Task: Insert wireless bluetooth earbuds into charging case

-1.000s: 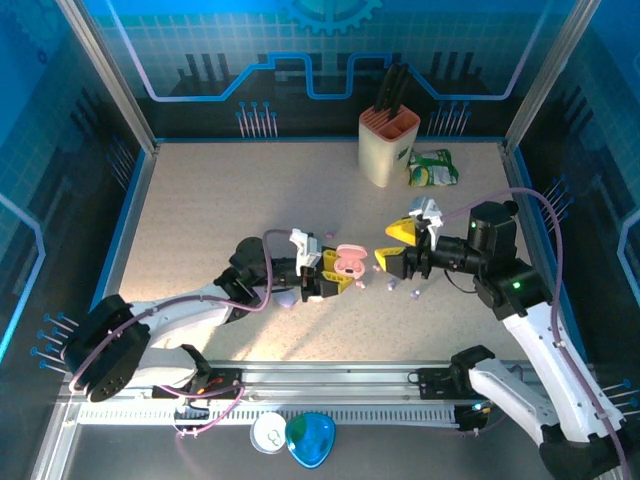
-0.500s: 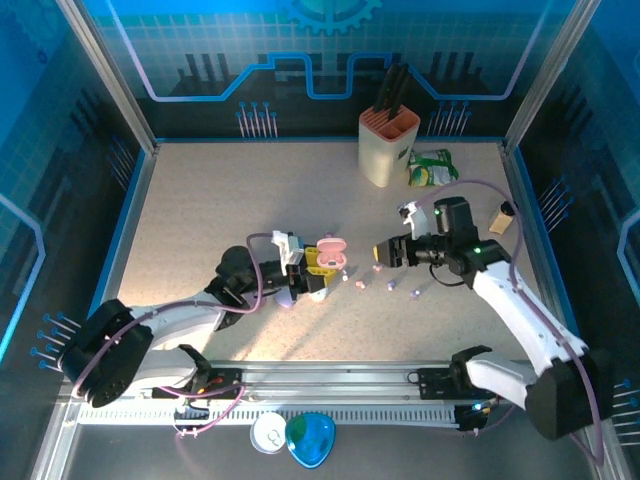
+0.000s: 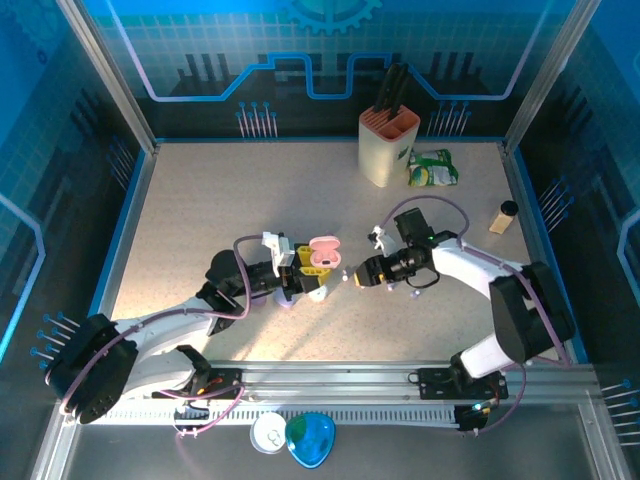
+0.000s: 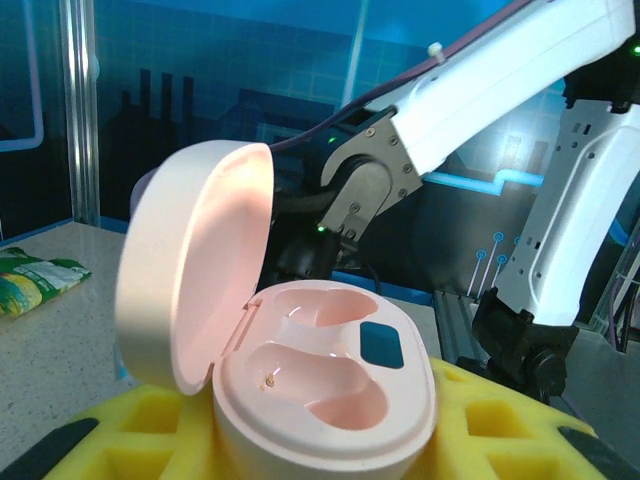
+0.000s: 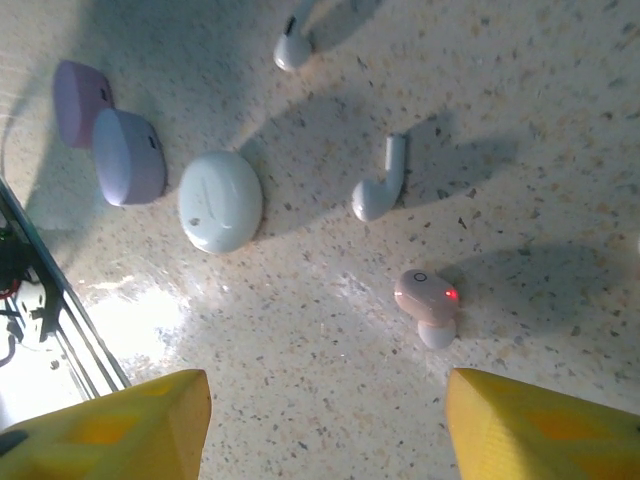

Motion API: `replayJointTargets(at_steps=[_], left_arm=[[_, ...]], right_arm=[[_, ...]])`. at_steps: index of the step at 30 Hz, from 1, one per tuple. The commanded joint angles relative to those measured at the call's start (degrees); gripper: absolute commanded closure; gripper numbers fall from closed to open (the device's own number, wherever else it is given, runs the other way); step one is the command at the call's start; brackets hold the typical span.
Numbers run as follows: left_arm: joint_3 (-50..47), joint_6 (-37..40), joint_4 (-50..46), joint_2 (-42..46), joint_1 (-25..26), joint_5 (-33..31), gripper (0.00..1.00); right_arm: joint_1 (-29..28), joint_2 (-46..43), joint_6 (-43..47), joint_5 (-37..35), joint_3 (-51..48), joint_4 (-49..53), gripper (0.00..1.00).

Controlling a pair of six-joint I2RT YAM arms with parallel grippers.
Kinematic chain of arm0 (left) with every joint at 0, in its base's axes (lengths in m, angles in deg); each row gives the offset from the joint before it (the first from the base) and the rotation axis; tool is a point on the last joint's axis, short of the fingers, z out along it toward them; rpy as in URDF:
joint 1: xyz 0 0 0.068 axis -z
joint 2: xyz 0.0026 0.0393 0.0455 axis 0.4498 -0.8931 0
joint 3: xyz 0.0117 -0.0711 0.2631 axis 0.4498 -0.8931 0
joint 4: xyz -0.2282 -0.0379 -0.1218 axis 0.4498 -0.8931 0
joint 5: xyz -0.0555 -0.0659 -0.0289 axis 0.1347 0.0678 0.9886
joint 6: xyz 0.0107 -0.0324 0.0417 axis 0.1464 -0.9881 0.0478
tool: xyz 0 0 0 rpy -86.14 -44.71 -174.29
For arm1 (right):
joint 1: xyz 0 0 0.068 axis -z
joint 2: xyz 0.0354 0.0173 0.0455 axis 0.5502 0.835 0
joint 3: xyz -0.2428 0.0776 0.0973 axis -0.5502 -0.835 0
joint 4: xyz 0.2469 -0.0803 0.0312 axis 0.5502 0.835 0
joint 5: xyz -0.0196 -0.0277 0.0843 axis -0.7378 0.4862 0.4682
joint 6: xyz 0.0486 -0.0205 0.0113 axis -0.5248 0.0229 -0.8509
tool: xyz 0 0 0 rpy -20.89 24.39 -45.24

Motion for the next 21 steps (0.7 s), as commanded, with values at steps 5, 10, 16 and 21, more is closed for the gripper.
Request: replayJointTargets(at_steps=[5, 10, 16, 21], left_arm=[[-0.1, -1.2, 0.0, 0.6, -0.5, 0.4, 0.66], [0.2, -1.5, -0.1, 0.6, -0.5, 0.7, 0.66], [0.2, -1.5, -0.6, 1.0, -0.5, 1.1, 0.66], [-0.1, -1.3, -1.1, 1.4, -0.5, 1.2, 0.66]], right_arm=[[-1.9, 9.3, 4.8, 4.1, 6.7, -1.4, 0.35], [-2.2, 13.7, 7.0, 4.1, 9.0, -0.4, 0.34], [-2.0, 16.8, 8.7, 5.2, 9.6, -0.3, 0.34], [-1.9, 16.9, 8.6, 5.4, 9.8, -0.1, 0.38]])
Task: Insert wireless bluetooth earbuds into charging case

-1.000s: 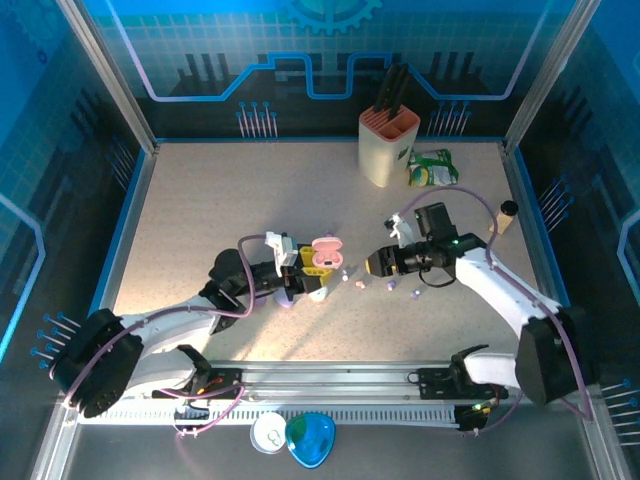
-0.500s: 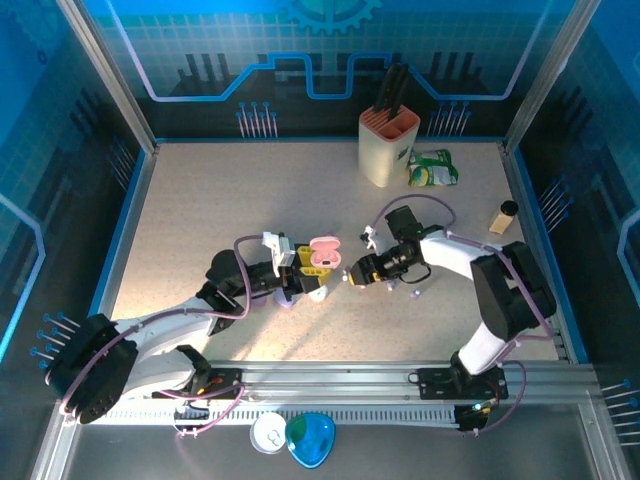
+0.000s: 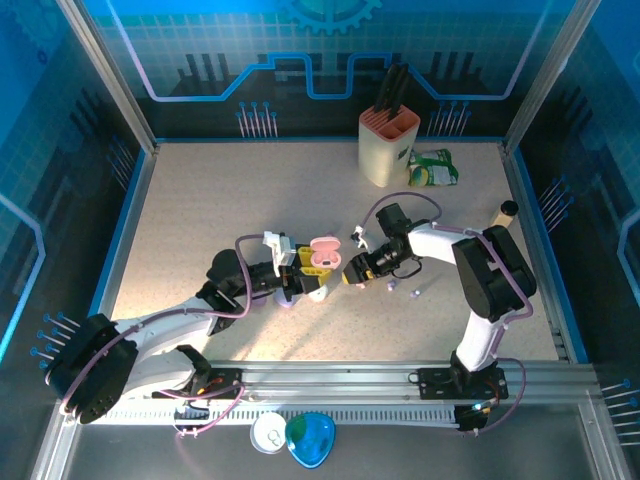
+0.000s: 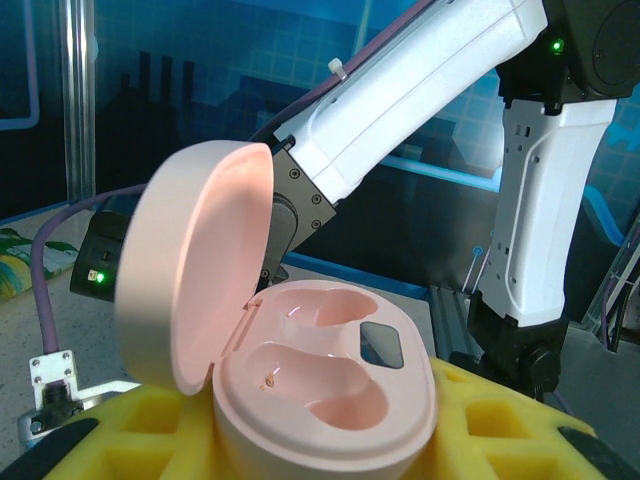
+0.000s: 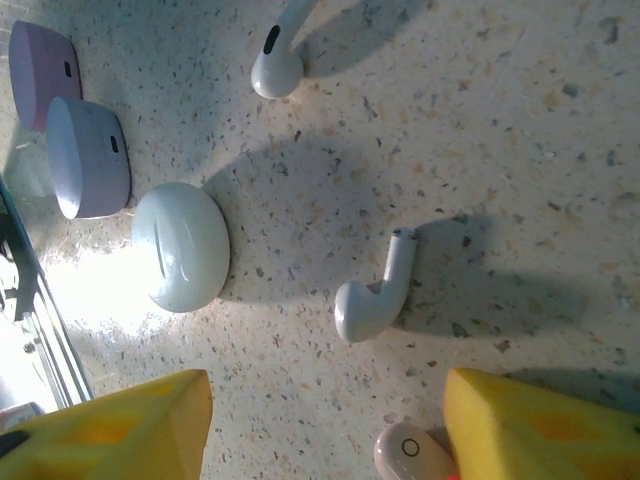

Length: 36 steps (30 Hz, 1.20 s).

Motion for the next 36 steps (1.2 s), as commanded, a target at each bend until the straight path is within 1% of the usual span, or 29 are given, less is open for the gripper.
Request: replayJointTargets(at_steps=[1, 6, 13, 16, 21, 27, 29, 33, 36], left_arm=[[-0.1, -0.2, 0.2, 1.5, -0.4, 1.1, 0.66], [-0.3, 0.3, -0.6, 2.4, -0.4, 1.2, 0.66], [-0.5, 1.0, -1.3, 2.7, -0.4, 1.5, 0.66], [-0.4, 1.3, -1.4, 2.5, -0.4, 1.6, 0.65], [-0.4, 1.7, -0.7, 2.0, -0.4, 2.0, 0.66], [-0.5, 1.4, 0.0, 1.6, -0.4, 2.2, 0.66], [-0.5, 1.4, 0.1, 1.6, -0.4, 2.2, 0.65], [-0.4, 1.4, 0.1, 1.5, -0.4, 2.3, 0.66], [-0.4, 1.5, 0.1, 1.2, -0.4, 2.4, 0.65]], right_arm=[[-0.2, 1.1, 0.8, 1.6, 1.1, 0.9, 0.39], [0.0, 1.8, -1.5, 0.5, 1.2, 1.5, 0.4], [1.1, 1.0, -5.5, -0.2, -1.6, 0.4, 0.41], [1.2, -0.5, -5.8, -0.4, -2.5, 0.5, 0.42], [1.3, -1.9, -6.3, -0.1, -3.7, 0.5, 0.46], [1.3, -3.8, -7.1, -0.6, -4.9, 0.1, 0.47], [1.2, -4.2, -7.4, -0.8, -6.9, -0.4, 0.48], [1.2, -4.5, -8.0, -1.4, -7.7, -0.9, 0.51], [1.1, -4.7, -8.2, -1.3, -8.1, -1.1, 0.57]])
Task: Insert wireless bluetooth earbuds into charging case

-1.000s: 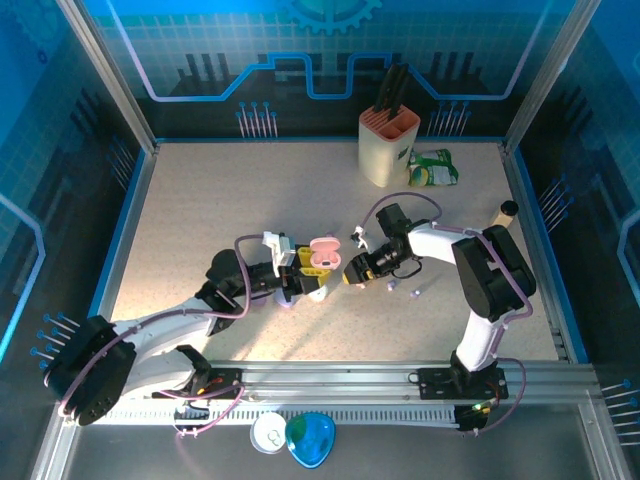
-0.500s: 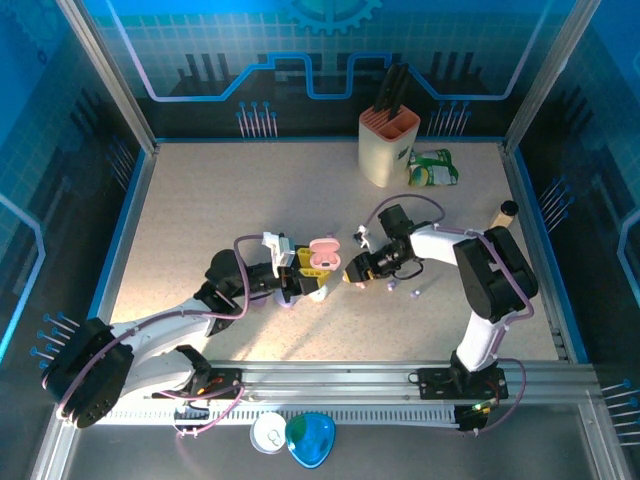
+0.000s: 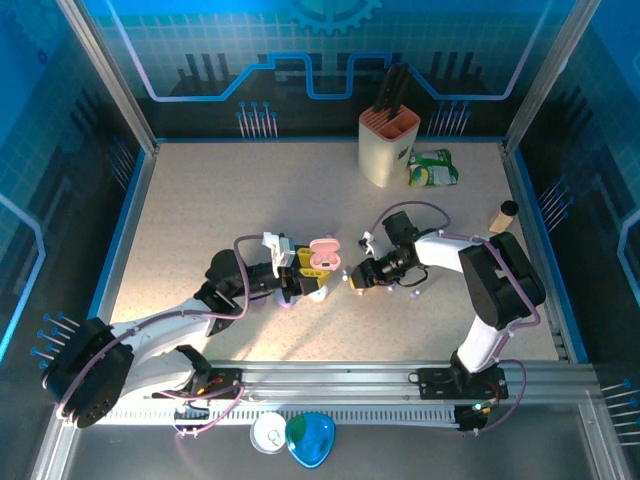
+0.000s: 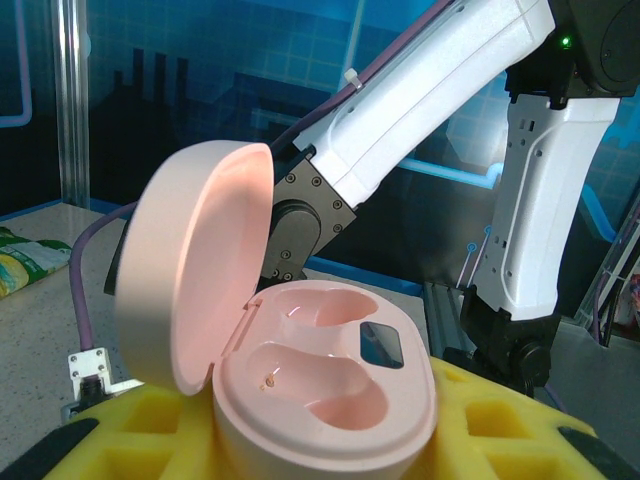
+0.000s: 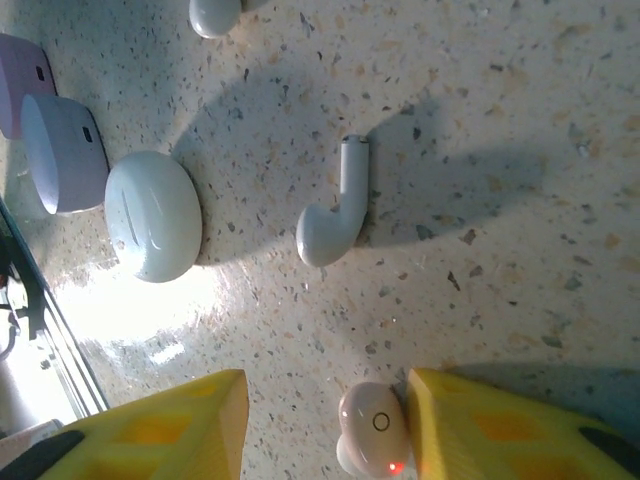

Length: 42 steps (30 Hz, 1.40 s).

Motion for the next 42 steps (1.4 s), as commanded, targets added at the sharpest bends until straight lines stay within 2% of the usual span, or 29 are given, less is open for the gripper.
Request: replayJointTargets(at_steps=[1, 11, 19, 25, 28, 34, 39, 42], left_arm=[[-0.4, 1.2, 1.8, -0.2, -0.4, 1.8, 0.65], [-0.5, 1.2, 2.1, -0.7, -0.4, 1.8, 0.66], [-0.5, 1.4, 2.3, -1.4, -0.4, 1.9, 0.65], [-0.7, 1.7, 2.4, -1.5, -0.5, 1.8, 0.65], [-0.8, 2.1, 2.4, -1.6, -0.4, 1.5, 0.65], [-1.5, 3.4, 1.5, -1.8, -0.4, -0.4, 0.66], [-2.7, 5.6, 1.1, -2.3, -0.4, -3.7, 0.66], [-2.8, 7.1, 0.8, -2.9, -0.4, -4.9, 0.66]], right_arm=[[0.4, -0.9, -1.0, -0.6, -1.5, 2.0, 0.58], [-0.4, -1.8, -1.5, -1.4, -2.5, 1.0, 0.72], [-1.7, -2.8, -2.9, -2.7, -3.0, 0.1, 0.73], [-2.8, -3.2, -4.5, -6.6, -2.9, 0.0, 0.81], [-3.2, -4.1, -6.0, -9.8, -3.4, -0.6, 0.82], [-4.1, -11.0, -11.3, -20.5, -5.0, 0.1, 0.81], [-6.7, -19.6, -23.6, -36.7, -6.9, 2.7, 0.83], [-9.3, -22.2, -27.7, -45.2, -5.9, 7.1, 0.83]])
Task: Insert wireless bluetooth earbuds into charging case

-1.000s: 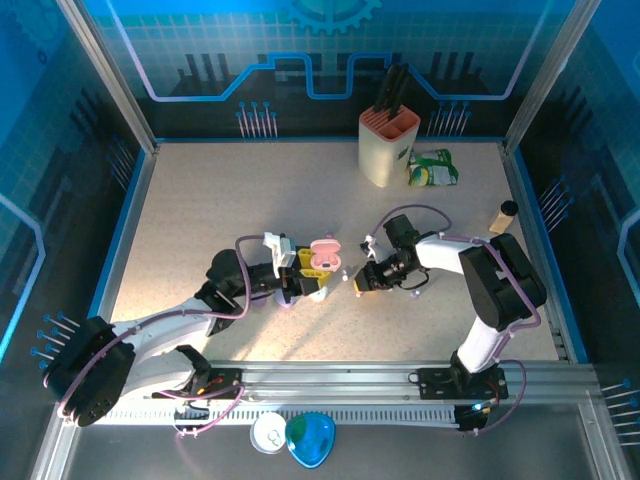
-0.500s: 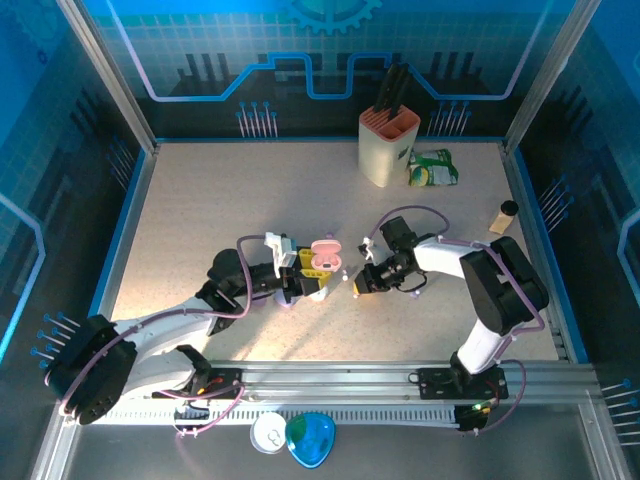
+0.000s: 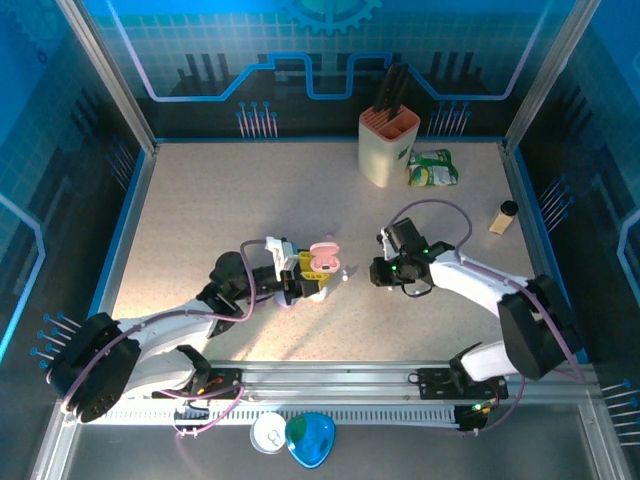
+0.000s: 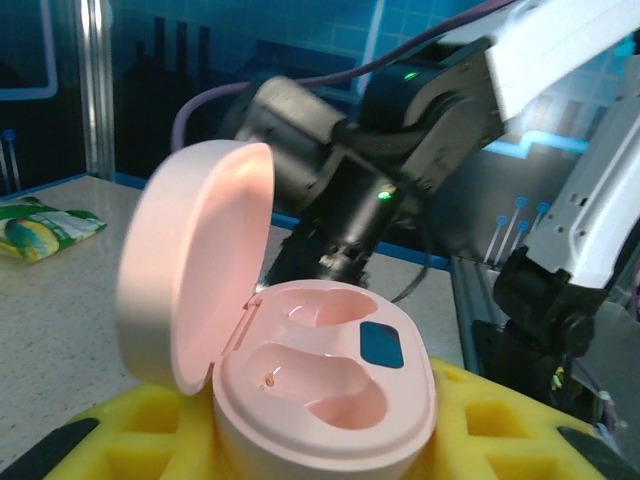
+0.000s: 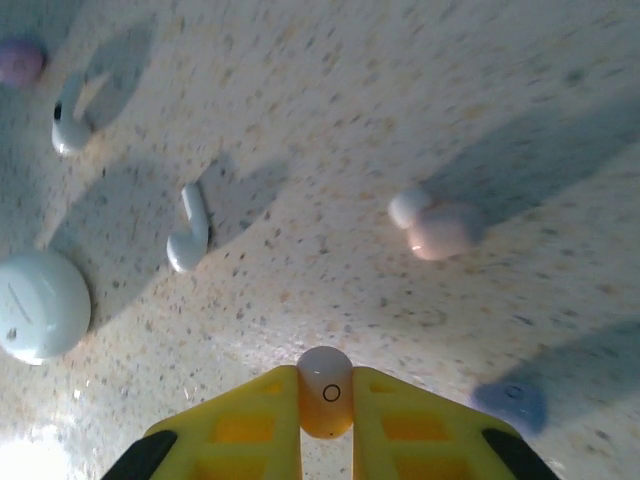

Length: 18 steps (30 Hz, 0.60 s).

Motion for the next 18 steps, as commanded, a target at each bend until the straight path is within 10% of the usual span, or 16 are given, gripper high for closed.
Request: replayJointTargets(at_steps=[1, 18], left_arm=[[-0.7, 3.3, 0.8, -1.0, -0.4, -2.5, 0.66], [1.6, 7.7, 15.0, -17.1, -0.4, -9.8, 0.67]], right_arm=[[-3.0, -2.6, -8.2, -14.4, 0.7, 6.9, 0.83], [-10.9, -9.4, -13.9, -23.7, 7.9, 19.2, 0.83]])
